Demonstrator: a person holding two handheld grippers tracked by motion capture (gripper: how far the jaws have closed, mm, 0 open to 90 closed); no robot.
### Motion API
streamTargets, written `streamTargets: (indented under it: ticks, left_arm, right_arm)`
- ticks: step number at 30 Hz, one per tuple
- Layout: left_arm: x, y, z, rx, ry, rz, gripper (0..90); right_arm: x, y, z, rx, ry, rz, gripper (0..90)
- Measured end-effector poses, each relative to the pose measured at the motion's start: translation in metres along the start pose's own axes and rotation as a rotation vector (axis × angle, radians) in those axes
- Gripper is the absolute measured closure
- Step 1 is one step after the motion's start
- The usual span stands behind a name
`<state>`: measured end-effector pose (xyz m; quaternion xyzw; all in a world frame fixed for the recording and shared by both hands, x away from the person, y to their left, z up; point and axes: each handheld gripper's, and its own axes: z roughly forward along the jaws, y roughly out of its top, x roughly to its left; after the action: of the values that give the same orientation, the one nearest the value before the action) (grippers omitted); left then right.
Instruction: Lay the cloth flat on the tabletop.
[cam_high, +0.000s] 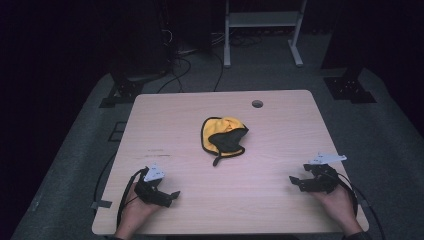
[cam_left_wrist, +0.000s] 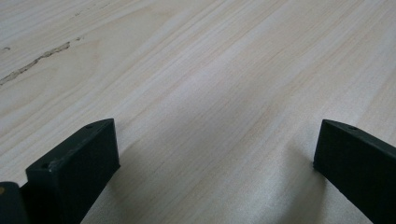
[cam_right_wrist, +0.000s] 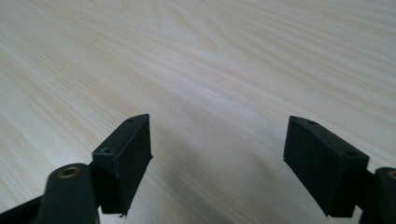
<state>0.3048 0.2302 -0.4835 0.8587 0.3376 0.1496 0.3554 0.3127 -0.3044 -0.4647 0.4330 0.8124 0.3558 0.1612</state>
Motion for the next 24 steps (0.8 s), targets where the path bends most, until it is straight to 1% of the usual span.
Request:
streamTargets:
  ticks: [2, 3, 5, 8, 11, 12, 13, 14, 16, 17, 21, 22, 24]
  left_arm:
    - [0.000, 0.000, 0.000, 0.000, 0.000, 0.000, 0.0]
    - [0.000, 0.000, 0.000, 0.000, -0.001, 0.000, 0.0]
    - [0.000, 0.000, 0.000, 0.000, 0.000, 0.000, 0.0]
    - [0.000, 0.000, 0.000, 0.000, -0.001, 0.000, 0.0]
    - [0.000, 0.000, 0.000, 0.000, -0.001, 0.000, 0.0]
    - [0.000, 0.000, 0.000, 0.000, -0.001, 0.001, 0.0]
    - [0.000, 0.000, 0.000, 0.000, -0.001, 0.001, 0.0]
    - [0.000, 0.000, 0.000, 0.002, -0.001, 0.003, 0.0]
    - [0.000, 0.000, 0.000, 0.002, -0.001, 0.003, 0.0]
    - [0.000, 0.000, 0.000, 0.002, -0.001, 0.003, 0.0]
    - [0.000, 0.000, 0.000, 0.002, -0.001, 0.000, 0.0]
    - [0.000, 0.000, 0.000, 0.002, -0.001, 0.000, 0.0]
    - [0.000, 0.000, 0.000, 0.003, -0.001, 0.001, 0.0]
  right_arm:
    - [0.001, 0.002, 0.000, -0.007, 0.005, 0.000, 25.2]
    - [0.002, 0.008, 0.000, -0.017, 0.014, -0.007, 28.5]
    - [0.004, 0.012, 0.001, -0.032, 0.034, -0.016, 31.9]
    - [0.007, 0.017, 0.003, -0.026, 0.046, -0.032, 33.9]
    - [0.014, 0.028, 0.007, -0.039, 0.086, -0.043, 38.6]
    - [0.014, 0.028, 0.007, -0.039, 0.086, -0.043, 38.6]
    - [0.016, 0.031, 0.009, -0.044, 0.097, -0.047, 39.6]
    - [0.020, 0.037, 0.013, -0.043, 0.115, -0.059, 41.3]
    - [0.024, 0.042, 0.016, -0.046, 0.138, -0.064, 43.3]
    - [0.024, 0.042, 0.016, -0.046, 0.138, -0.064, 43.3]
    - [0.030, 0.052, 0.023, -0.053, 0.173, -0.071, 45.6]
    - [0.032, 0.056, 0.027, -0.066, 0.182, -0.071, 46.0]
    - [0.033, 0.058, 0.029, -0.067, 0.186, -0.071, 46.2]
